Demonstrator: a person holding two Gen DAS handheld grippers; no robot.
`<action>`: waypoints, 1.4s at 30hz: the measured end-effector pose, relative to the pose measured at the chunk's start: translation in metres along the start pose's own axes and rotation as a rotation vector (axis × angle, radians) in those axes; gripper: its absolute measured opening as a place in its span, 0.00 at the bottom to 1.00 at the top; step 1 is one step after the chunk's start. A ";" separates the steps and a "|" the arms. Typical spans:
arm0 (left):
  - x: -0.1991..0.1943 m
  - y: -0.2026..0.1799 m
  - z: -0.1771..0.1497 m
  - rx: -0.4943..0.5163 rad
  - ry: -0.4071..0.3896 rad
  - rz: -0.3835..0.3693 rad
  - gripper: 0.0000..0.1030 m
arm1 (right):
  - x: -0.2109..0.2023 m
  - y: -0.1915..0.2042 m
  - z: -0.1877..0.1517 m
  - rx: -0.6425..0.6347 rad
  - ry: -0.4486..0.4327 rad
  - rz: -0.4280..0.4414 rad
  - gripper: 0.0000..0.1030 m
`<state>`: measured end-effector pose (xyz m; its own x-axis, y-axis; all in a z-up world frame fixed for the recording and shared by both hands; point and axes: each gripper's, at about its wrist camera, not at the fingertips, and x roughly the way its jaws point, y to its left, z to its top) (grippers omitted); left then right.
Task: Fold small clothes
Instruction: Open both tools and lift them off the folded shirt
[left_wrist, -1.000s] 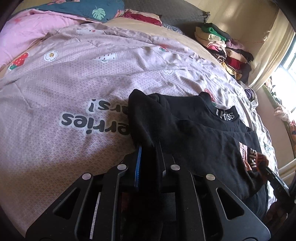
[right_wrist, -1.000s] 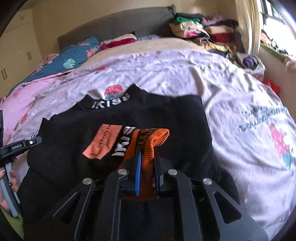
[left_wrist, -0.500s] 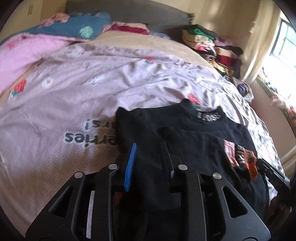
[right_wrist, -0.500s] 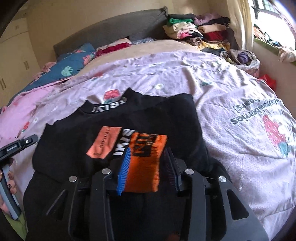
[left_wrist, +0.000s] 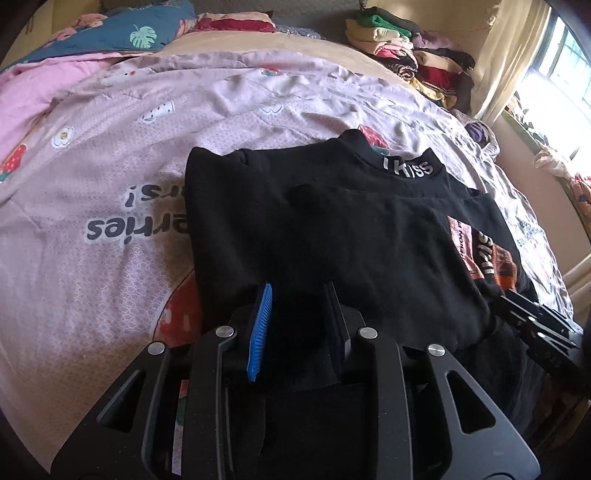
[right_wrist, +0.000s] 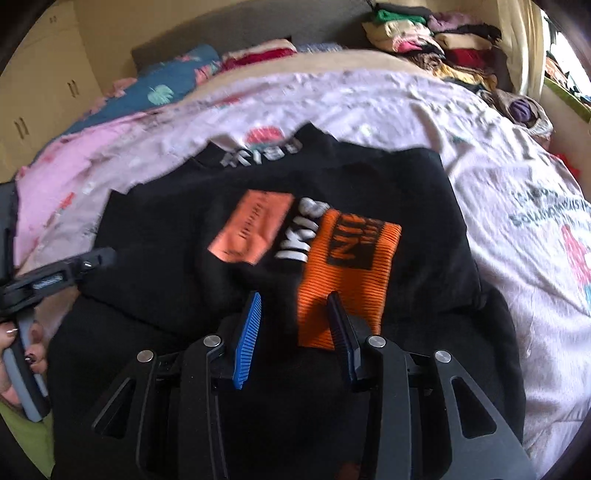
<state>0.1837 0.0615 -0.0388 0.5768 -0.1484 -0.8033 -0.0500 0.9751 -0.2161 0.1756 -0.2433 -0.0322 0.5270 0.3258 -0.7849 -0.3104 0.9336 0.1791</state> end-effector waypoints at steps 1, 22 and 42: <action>0.000 0.000 0.000 -0.001 0.000 -0.001 0.20 | 0.001 -0.001 -0.001 0.005 0.000 0.001 0.35; -0.057 -0.004 -0.006 -0.005 -0.100 0.003 0.73 | -0.069 -0.007 -0.022 0.073 -0.127 0.028 0.80; -0.116 0.009 -0.031 -0.019 -0.142 0.043 0.91 | -0.145 -0.028 -0.045 0.082 -0.242 0.009 0.84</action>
<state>0.0912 0.0823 0.0352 0.6834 -0.0805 -0.7256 -0.0918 0.9766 -0.1947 0.0719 -0.3235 0.0495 0.7012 0.3516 -0.6203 -0.2562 0.9361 0.2410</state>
